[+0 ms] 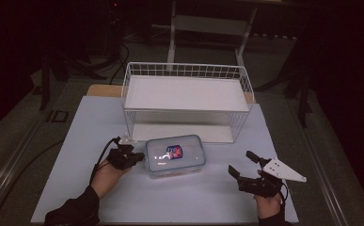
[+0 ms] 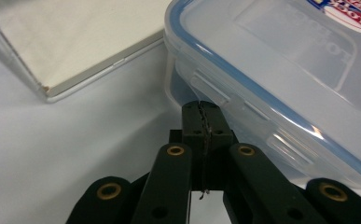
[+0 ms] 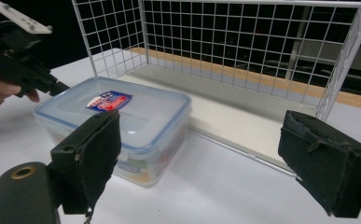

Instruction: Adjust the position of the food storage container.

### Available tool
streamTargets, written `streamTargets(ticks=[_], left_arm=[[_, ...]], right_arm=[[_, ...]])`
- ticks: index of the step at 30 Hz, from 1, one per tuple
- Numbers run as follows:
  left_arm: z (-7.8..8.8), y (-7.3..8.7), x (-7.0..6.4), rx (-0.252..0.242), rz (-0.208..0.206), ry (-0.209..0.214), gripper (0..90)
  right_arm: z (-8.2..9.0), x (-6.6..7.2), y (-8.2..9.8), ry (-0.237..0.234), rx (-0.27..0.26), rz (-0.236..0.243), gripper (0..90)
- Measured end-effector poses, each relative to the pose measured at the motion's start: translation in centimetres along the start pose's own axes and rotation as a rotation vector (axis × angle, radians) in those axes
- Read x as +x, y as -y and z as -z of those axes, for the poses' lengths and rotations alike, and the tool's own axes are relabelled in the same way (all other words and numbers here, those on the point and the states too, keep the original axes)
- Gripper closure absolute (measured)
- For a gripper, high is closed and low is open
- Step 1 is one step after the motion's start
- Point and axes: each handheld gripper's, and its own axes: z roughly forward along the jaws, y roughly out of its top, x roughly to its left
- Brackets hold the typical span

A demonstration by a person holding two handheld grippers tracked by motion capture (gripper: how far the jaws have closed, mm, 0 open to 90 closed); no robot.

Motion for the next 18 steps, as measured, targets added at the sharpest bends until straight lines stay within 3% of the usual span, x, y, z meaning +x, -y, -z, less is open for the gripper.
streamTargets(ticks=[4,11,18], left_arm=[[-0.5,-0.5,0.4,-0.010,0.021,0.008,89.9],[-1.5,-1.5,0.4,-0.013,0.012,-0.001,89.9],[-2.6,-2.3,0.2,-0.029,0.009,0.020,89.9]], right_arm=[[0.0,-0.1,0.0,-0.001,0.002,-0.007,13.0],[0.0,0.0,0.0,-0.003,0.002,-0.005,12.9],[0.0,-0.1,0.1,-0.005,0.003,-0.006,13.0]])
